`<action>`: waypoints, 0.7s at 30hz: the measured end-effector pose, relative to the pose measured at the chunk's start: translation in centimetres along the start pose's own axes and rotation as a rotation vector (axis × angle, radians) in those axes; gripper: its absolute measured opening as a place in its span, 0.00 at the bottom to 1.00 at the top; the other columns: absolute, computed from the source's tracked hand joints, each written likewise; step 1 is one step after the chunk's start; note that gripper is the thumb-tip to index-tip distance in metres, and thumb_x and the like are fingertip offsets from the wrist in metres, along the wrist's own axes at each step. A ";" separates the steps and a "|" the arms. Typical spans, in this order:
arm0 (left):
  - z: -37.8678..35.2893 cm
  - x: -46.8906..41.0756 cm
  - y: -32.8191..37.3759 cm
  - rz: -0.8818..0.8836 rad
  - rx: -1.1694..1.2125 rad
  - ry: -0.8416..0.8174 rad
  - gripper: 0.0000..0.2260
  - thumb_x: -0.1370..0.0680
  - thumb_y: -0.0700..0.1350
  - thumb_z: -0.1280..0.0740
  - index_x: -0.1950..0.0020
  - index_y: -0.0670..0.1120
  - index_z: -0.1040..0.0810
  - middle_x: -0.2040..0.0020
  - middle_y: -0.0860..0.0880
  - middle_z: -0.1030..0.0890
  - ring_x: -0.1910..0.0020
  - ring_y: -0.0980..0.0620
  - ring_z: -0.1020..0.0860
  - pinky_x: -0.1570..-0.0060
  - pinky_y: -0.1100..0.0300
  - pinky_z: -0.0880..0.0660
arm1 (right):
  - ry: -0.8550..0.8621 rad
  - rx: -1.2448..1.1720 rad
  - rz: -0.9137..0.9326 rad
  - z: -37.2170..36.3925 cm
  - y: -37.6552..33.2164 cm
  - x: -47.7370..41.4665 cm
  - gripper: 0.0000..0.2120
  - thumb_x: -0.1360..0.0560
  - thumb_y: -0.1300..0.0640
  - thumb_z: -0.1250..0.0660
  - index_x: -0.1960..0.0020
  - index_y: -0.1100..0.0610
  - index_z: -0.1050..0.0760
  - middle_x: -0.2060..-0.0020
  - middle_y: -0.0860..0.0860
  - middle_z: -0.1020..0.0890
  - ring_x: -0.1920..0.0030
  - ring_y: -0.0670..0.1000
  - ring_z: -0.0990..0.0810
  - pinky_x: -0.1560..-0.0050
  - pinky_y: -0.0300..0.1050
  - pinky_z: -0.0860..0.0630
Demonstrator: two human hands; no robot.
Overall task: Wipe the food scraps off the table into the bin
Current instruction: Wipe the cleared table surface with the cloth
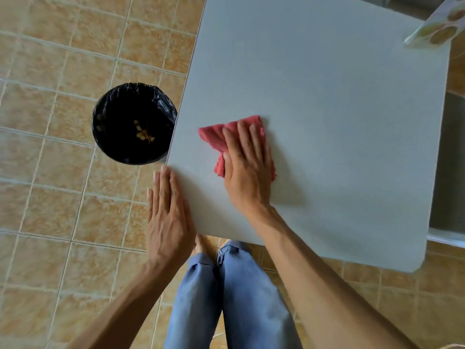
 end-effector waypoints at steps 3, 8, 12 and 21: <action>0.1 0.7 -0.6 0.045 0.019 -0.024 0.26 0.18 0.42 0.50 0.21 0.38 0.48 0.19 0.41 0.48 0.20 0.45 0.52 0.22 0.49 0.53 | 0.010 -0.085 -0.068 -0.4 -3.8 4.2 0.26 0.22 0.58 0.45 0.24 0.56 0.30 0.23 0.56 0.30 0.21 0.60 0.38 0.23 0.64 0.38; 1.4 1.4 1.6 0.144 0.142 -0.024 0.32 0.23 0.32 0.45 0.20 0.39 0.52 0.19 0.41 0.51 0.20 0.47 0.56 0.22 0.44 0.52 | -0.206 -0.228 0.330 0.7 -3.3 11.4 0.21 0.22 0.65 0.34 0.30 0.55 0.23 0.28 0.52 0.24 0.23 0.53 0.33 0.25 0.56 0.31; 1.3 2.1 5.0 0.069 0.148 -0.035 0.32 0.24 0.31 0.47 0.20 0.40 0.51 0.19 0.47 0.53 0.20 0.52 0.57 0.21 0.48 0.54 | -0.155 -0.353 -0.035 6.4 3.8 14.2 0.23 0.24 0.63 0.39 0.30 0.55 0.24 0.30 0.50 0.22 0.28 0.52 0.26 0.31 0.55 0.24; -7.8 6.5 24.5 -0.407 0.152 -0.195 0.29 0.24 0.36 0.46 0.22 0.38 0.43 0.20 0.40 0.47 0.20 0.44 0.53 0.22 0.47 0.52 | 0.378 -0.265 -0.496 19.0 24.9 20.0 0.22 0.20 0.63 0.45 0.28 0.60 0.27 0.29 0.53 0.25 0.29 0.50 0.28 0.27 0.39 0.33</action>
Point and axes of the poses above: each hand's wrist, its own x-axis away from the middle knuckle, its own z-axis out of the back of the hand, y = z × x, the point moved 4 cm from there along -x, towards the middle knuckle
